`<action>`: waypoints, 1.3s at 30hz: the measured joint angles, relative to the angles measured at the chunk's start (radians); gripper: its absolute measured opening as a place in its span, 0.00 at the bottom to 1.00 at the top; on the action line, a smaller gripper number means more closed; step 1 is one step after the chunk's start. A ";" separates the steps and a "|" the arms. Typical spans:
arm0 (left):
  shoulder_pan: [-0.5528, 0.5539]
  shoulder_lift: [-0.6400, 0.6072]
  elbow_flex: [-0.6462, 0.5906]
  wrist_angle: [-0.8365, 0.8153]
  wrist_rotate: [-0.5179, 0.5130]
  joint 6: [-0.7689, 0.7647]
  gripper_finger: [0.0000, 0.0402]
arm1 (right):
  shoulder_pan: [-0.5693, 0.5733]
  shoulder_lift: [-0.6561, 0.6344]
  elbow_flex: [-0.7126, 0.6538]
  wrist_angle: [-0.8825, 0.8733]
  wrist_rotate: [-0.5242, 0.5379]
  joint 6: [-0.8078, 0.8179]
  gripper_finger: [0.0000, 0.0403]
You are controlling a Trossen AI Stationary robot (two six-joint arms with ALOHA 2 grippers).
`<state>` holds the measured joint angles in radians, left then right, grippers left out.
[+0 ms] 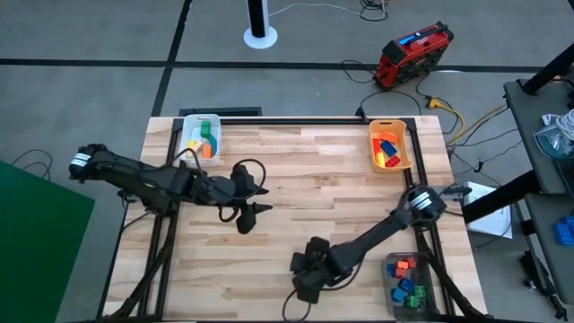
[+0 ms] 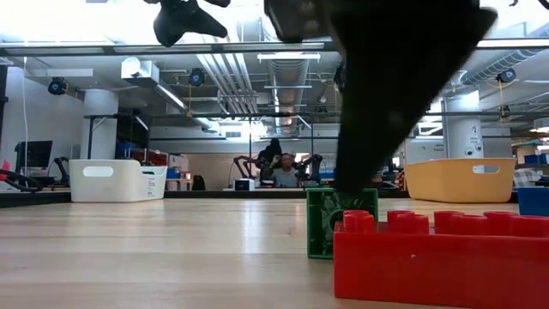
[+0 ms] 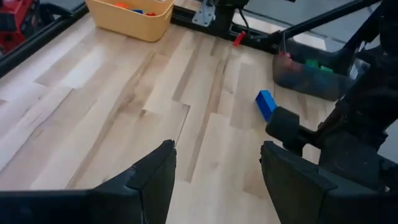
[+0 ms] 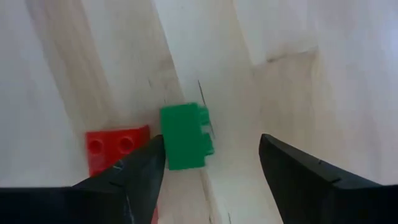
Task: Sort blocks by size
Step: Put the small green game piece into the black bin
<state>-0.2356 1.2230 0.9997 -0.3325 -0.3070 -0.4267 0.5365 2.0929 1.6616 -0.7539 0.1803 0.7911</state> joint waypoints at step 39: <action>-0.002 0.017 -0.001 -0.008 0.001 -0.010 0.52 | -0.054 -0.205 -0.002 -0.399 0.008 0.141 0.21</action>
<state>-0.2375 1.2404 0.9985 -0.3401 -0.3058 -0.4366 0.4830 1.8881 1.6595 -1.1526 0.1878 0.9317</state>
